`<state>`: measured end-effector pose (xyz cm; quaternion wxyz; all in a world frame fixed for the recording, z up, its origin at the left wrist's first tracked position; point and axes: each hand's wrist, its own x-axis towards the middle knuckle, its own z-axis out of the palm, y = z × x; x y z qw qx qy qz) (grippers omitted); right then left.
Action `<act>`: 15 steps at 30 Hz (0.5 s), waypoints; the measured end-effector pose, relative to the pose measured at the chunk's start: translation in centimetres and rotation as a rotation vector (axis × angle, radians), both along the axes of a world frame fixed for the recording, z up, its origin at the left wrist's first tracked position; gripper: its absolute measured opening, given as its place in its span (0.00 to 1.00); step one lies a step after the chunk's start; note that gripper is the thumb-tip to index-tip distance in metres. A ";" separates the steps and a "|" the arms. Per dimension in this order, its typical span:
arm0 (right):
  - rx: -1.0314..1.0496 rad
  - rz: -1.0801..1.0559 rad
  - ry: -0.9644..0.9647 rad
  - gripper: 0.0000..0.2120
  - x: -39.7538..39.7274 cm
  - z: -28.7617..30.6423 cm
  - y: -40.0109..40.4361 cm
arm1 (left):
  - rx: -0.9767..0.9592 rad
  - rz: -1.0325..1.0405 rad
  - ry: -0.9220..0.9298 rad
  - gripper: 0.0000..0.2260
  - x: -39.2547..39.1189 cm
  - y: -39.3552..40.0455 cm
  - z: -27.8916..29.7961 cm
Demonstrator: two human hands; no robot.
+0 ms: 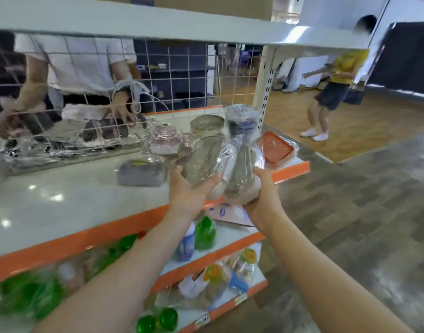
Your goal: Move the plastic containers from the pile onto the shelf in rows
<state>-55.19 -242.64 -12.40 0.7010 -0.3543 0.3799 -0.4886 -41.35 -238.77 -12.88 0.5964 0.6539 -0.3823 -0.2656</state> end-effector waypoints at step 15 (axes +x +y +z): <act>-0.114 0.143 0.123 0.06 5.5 -0.1 6.8 | 0.023 0.340 -0.286 0.39 7.6 12.4 1.2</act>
